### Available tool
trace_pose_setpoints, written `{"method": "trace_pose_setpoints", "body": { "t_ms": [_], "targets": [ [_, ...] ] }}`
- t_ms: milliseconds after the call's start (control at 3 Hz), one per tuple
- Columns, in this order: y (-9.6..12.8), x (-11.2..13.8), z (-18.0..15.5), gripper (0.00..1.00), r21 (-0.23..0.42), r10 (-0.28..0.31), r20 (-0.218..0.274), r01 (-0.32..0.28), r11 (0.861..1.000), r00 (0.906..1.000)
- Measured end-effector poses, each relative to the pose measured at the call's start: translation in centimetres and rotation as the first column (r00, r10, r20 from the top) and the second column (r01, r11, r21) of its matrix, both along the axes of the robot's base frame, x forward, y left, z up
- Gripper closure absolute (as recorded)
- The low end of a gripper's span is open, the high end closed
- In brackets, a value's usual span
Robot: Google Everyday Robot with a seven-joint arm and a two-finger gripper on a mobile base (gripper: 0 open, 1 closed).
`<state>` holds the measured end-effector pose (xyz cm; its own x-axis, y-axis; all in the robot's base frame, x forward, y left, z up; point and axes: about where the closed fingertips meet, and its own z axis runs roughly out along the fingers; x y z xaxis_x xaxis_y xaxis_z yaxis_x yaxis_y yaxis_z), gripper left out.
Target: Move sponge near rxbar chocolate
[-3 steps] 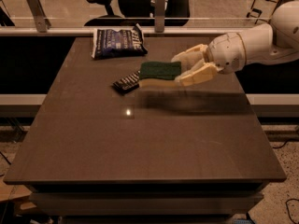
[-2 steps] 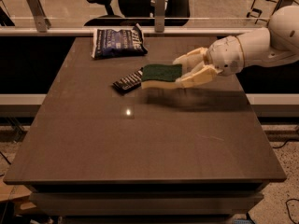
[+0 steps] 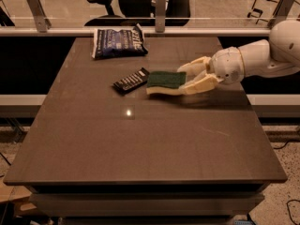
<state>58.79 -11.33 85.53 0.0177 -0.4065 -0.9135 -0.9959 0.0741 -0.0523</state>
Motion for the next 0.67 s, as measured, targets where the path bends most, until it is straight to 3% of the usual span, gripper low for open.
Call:
{"method": "trace_pose_setpoints", "body": {
  "t_ms": [667],
  "targets": [
    [-1.6, -0.2, -2.9, 1.00, 0.011, -0.054, -0.009, 0.054, 0.998, 0.9985]
  ]
}}
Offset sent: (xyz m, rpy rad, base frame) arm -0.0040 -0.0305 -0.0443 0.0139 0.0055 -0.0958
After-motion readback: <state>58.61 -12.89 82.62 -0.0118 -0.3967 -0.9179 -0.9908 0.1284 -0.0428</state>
